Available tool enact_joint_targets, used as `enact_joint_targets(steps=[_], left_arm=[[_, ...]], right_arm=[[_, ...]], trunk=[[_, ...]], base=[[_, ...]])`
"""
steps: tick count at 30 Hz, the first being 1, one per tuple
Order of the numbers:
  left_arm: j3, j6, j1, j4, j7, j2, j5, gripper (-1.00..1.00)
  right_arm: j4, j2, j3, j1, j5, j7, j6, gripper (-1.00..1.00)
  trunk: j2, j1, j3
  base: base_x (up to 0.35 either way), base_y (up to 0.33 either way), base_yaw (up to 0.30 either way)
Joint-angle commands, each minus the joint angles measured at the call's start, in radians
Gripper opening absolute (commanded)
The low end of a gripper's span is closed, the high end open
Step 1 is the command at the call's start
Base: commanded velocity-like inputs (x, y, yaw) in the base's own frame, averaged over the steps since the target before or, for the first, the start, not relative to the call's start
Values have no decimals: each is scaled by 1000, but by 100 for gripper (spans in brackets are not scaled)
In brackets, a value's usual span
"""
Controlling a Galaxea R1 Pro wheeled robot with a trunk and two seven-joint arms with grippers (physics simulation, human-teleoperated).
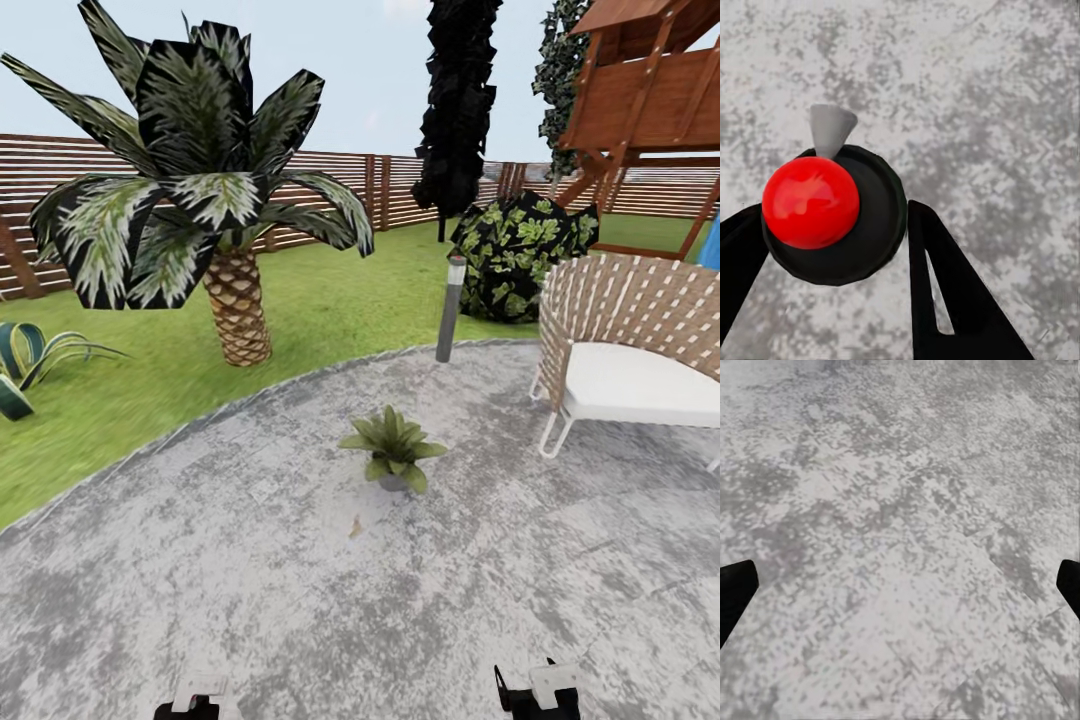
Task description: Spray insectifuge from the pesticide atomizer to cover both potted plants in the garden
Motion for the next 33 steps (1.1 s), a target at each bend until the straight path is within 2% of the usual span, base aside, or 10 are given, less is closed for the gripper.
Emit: enact_joint_targets(steps=[1, 12, 33], left_arm=[[0, -3, -1, 1, -4, 0, 3, -100], [0, -3, -1, 1, -4, 1, 3, -100], [0, -3, -1, 1, -4, 0, 3, -100]], right_arm=[[2, 0, -4, -1, 11, -6, -3, 100], [1, 0, -4, -1, 11, -6, -3, 100], [1, 0, -4, -1, 11, -6, -3, 100]], trunk=[[0, 0, -1], [0, 0, -1], [0, 0, -1]], base=[[197, 279, 0], [164, 297, -24], [92, 327, -291]])
